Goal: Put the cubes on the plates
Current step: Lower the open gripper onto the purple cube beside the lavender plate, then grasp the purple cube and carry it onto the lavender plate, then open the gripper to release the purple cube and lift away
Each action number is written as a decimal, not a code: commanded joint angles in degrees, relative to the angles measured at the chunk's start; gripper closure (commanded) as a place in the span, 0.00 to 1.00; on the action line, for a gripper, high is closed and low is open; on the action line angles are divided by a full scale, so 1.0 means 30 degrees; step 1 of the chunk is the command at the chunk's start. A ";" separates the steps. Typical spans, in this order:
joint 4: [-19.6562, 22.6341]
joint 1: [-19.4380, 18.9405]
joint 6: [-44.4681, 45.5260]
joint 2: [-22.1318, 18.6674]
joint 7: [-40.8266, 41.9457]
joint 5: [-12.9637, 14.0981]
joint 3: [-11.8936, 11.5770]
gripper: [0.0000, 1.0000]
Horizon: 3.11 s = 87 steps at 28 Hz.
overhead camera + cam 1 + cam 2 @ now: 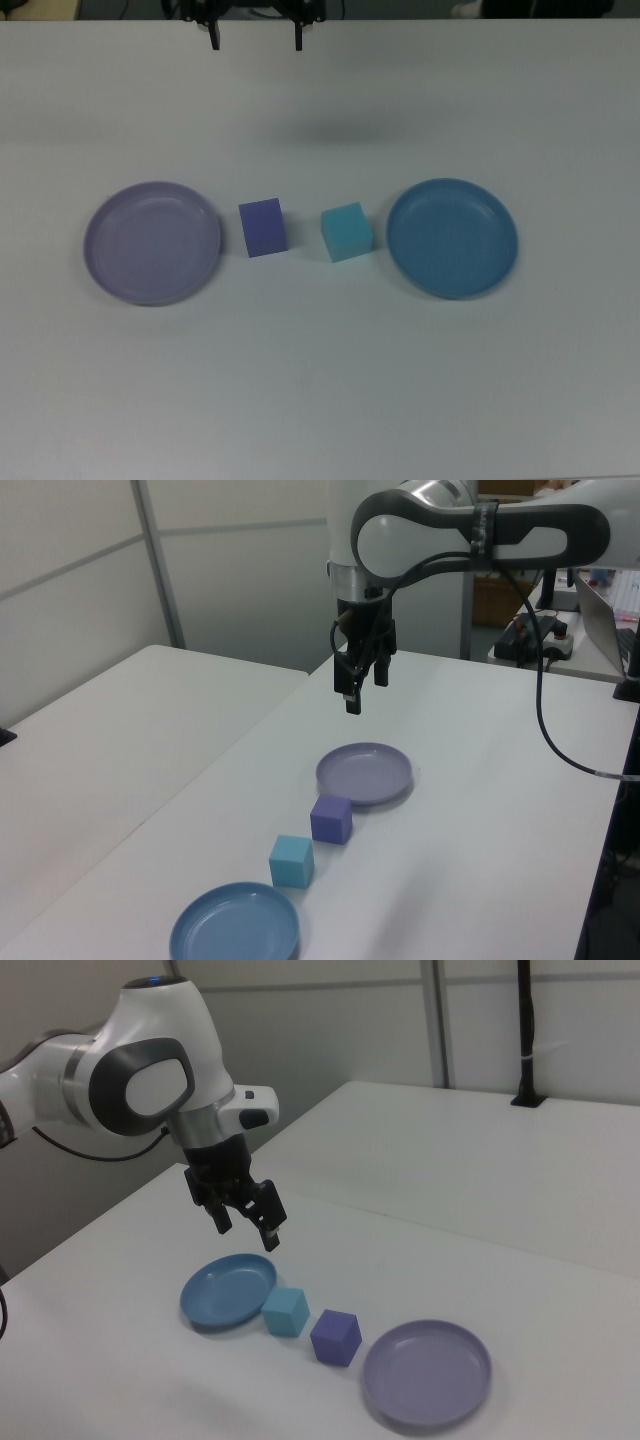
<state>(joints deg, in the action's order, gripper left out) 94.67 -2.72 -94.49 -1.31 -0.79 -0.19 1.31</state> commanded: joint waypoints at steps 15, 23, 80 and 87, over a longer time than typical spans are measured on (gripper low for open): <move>-0.0590 -0.0060 -0.4328 0.4915 0.0966 0.0124 0.0004 0.00; -0.0444 -0.0527 -0.6235 0.7347 0.0937 -0.1310 0.0122 0.00; -0.0706 0.2928 -0.7143 0.8668 -0.6880 -0.2133 -0.0259 0.66; -0.1438 0.2899 -0.7379 0.8991 -0.9317 -0.3041 -0.0640 0.00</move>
<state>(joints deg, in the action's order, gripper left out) 91.67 6.15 -115.96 25.20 -25.72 -7.76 -0.03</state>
